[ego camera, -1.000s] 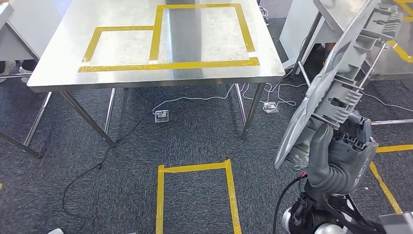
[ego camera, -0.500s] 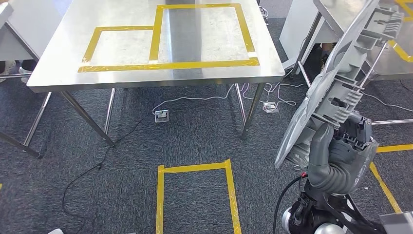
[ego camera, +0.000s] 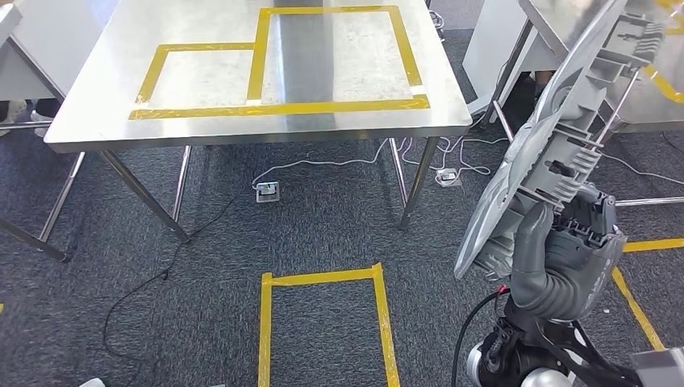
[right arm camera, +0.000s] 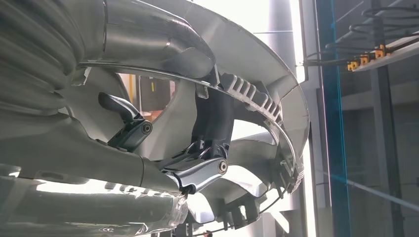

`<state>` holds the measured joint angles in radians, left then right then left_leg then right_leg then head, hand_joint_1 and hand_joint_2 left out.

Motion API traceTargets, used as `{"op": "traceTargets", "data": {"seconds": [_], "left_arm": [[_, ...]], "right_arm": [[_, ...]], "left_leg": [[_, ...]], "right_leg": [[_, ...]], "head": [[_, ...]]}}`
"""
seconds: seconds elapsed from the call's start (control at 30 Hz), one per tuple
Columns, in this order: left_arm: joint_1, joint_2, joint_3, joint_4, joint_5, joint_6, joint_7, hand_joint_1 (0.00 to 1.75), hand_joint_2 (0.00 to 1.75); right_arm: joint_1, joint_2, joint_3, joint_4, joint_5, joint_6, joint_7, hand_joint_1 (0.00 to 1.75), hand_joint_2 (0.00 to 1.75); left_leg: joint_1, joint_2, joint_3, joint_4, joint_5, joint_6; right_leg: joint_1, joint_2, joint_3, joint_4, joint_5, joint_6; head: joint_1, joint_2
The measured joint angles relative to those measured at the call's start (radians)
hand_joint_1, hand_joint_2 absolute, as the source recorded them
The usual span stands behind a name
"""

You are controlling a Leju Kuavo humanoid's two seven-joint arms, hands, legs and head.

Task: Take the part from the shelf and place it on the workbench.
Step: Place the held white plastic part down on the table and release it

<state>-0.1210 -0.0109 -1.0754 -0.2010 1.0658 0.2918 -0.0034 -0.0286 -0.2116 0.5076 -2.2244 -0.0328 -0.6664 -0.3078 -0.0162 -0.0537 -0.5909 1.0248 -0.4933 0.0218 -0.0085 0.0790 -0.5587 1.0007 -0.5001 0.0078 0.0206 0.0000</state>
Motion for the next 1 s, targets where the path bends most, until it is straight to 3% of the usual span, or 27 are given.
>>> {"op": "traceTargets", "data": {"seconds": [0.1, 0.17, 0.27, 0.3, 0.33, 0.37, 0.43, 0.5, 0.6, 0.67, 0.73, 0.8, 0.83, 0.87, 0.93, 0.97, 1.0], "left_arm": [[-0.001, 0.000, 0.000, 0.000, -0.001, 0.000, 0.000, 0.00, 1.75], [-0.001, 0.000, 0.000, -0.001, -0.001, -0.001, 0.000, 0.00, 1.75], [0.001, -0.001, 0.000, -0.002, -0.002, -0.001, 0.000, 0.00, 1.75], [0.003, -0.001, 0.000, -0.002, -0.002, -0.001, 0.000, 0.00, 1.75], [0.004, -0.001, 0.000, -0.002, -0.002, -0.001, 0.000, 0.00, 1.75], [0.004, -0.001, 0.000, -0.002, -0.002, -0.001, 0.000, 0.00, 1.75], [0.004, -0.001, 0.000, -0.002, -0.002, -0.001, -0.001, 0.00, 1.75], [0.000, -0.002, 0.000, -0.002, -0.002, -0.001, -0.002, 0.00, 1.75], [-0.005, -0.002, 0.000, -0.002, -0.002, 0.000, -0.002, 0.00, 1.75], [-0.005, -0.002, 0.000, -0.003, -0.002, 0.000, -0.001, 0.00, 1.75], [-0.006, -0.002, 0.000, -0.003, -0.002, 0.001, 0.000, 0.00, 1.75], [-0.004, -0.001, 0.000, -0.002, -0.002, 0.001, 0.000, 0.00, 1.75], [-0.002, -0.001, 0.000, -0.002, -0.002, 0.001, 0.000, 0.00, 1.75], [-0.001, -0.001, 0.000, -0.002, -0.002, 0.001, 0.000, 0.00, 1.75], [0.001, 0.000, 0.000, -0.002, -0.002, 0.001, 0.000, 0.00, 1.75], [0.001, 0.001, 0.000, -0.002, -0.002, 0.002, 0.000, 0.00, 1.75], [0.001, 0.001, 0.000, -0.002, -0.003, 0.002, 0.000, 0.00, 1.75]], "right_arm": [[0.000, 0.001, -0.002, 0.000, 0.000, 0.000, 0.000, 1.75, 1.75], [0.000, 0.001, -0.004, -0.002, 0.000, 0.000, 0.000, 1.75, 1.75], [-0.003, 0.002, -0.008, -0.003, -0.001, 0.000, 0.000, 1.75, 1.75], [-0.003, 0.003, -0.009, -0.003, -0.001, 0.000, 0.000, 1.75, 1.75], [-0.002, 0.003, -0.009, -0.002, -0.002, 0.000, 0.000, 1.75, 1.75], [-0.002, 0.003, -0.010, -0.002, -0.003, 0.000, 0.000, 1.75, 1.75], [-0.001, 0.003, -0.010, -0.002, -0.004, 0.000, 0.000, 1.75, 1.75], [0.000, 0.004, -0.010, -0.001, -0.006, 0.000, -0.002, 1.75, 1.75], [0.004, 0.004, -0.012, 0.000, -0.010, 0.000, -0.005, 1.75, 1.75], [0.006, 0.004, -0.012, 0.000, -0.013, 0.000, -0.007, 1.75, 1.75], [0.005, 0.006, -0.012, 0.000, -0.015, 0.000, -0.010, 1.75, 1.75], [0.006, 0.007, -0.012, 0.000, -0.017, 0.000, -0.011, 1.75, 1.75], [0.006, 0.007, -0.012, 0.000, -0.018, 0.000, -0.011, 1.75, 1.75], [0.007, 0.007, -0.012, 0.000, -0.019, 0.000, -0.011, 1.75, 1.75], [0.007, 0.008, -0.012, 0.000, -0.020, 0.000, -0.012, 1.75, 1.75], [0.007, 0.008, -0.012, 0.000, -0.020, 0.000, -0.013, 1.75, 1.75], [0.007, 0.009, -0.012, 0.000, -0.021, 0.000, -0.015, 1.75, 1.75]], "left_leg": [[0.002, 0.002, 0.005, -0.008, 0.003, 0.007], [0.010, 0.007, 0.019, -0.025, 0.009, 0.012], [0.014, 0.023, 0.036, -0.035, 0.001, 0.017], [0.014, 0.029, 0.041, -0.035, -0.005, 0.017], [0.015, 0.034, 0.047, -0.035, -0.010, 0.014], [0.015, 0.036, 0.055, -0.034, -0.016, 0.010], [0.017, 0.037, 0.073, -0.033, -0.030, 0.000], [0.016, 0.034, 0.078, -0.029, -0.043, -0.013], [0.017, 0.020, 0.075, -0.029, -0.050, -0.030], [0.018, 0.029, 0.067, -0.006, -0.065, -0.041], [0.019, 0.049, 0.009, 0.097, -0.104, -0.050], [0.023, 0.054, -0.083, 0.235, -0.139, -0.053], [0.024, 0.054, -0.116, 0.270, -0.132, -0.053], [0.024, 0.054, -0.131, 0.268, -0.103, -0.052], [0.023, 0.061, -0.108, 0.167, -0.003, -0.043], [0.019, 0.067, -0.089, 0.116, 0.034, -0.036], [0.015, 0.074, -0.072, 0.075, 0.053, -0.030]], "right_leg": [[-0.001, 0.002, 0.002, -0.002, -0.002, 0.007], [0.001, -0.019, -0.006, 0.025, -0.022, 0.014], [-0.003, -0.062, -0.091, 0.197, -0.101, 0.028], [-0.006, -0.067, -0.121, 0.250, -0.114, 0.033], [-0.009, -0.071, -0.137, 0.274, -0.108, 0.036], [-0.011, -0.072, -0.135, 0.257, -0.081, 0.039], [-0.017, -0.068, -0.086, 0.139, 0.002, 0.042], [-0.020, -0.055, -0.039, 0.037, 0.040, 0.037], [-0.017, -0.060, -0.024, 0.008, 0.022, 0.014], [-0.018, -0.072, -0.013, 0.002, 0.015, 0.001], [-0.018, -0.086, 0.003, -0.002, 0.005, -0.010], [-0.015, -0.095, 0.019, -0.002, -0.011, -0.015], [-0.014, -0.098, 0.029, -0.002, -0.019, -0.015], [-0.014, -0.100, 0.041, -0.002, -0.028, -0.014], [-0.013, -0.102, 0.071, -0.002, -0.050, -0.009], [-0.012, -0.103, 0.082, -0.003, -0.061, -0.005], [-0.011, -0.103, 0.091, -0.003, -0.069, 0.001]], "head": [[-0.003, 0.000], [0.000, 0.000], [0.016, 0.000], [0.018, 0.000], [0.019, 0.000], [0.020, 0.000], [0.021, 0.000], [0.020, 0.000], [0.013, 0.000], [0.008, 0.000], [-0.003, 0.000], [-0.015, 0.000], [-0.019, 0.000], [-0.024, 0.000], [-0.031, 0.000], [-0.033, 0.000], [-0.035, 0.000]]}}
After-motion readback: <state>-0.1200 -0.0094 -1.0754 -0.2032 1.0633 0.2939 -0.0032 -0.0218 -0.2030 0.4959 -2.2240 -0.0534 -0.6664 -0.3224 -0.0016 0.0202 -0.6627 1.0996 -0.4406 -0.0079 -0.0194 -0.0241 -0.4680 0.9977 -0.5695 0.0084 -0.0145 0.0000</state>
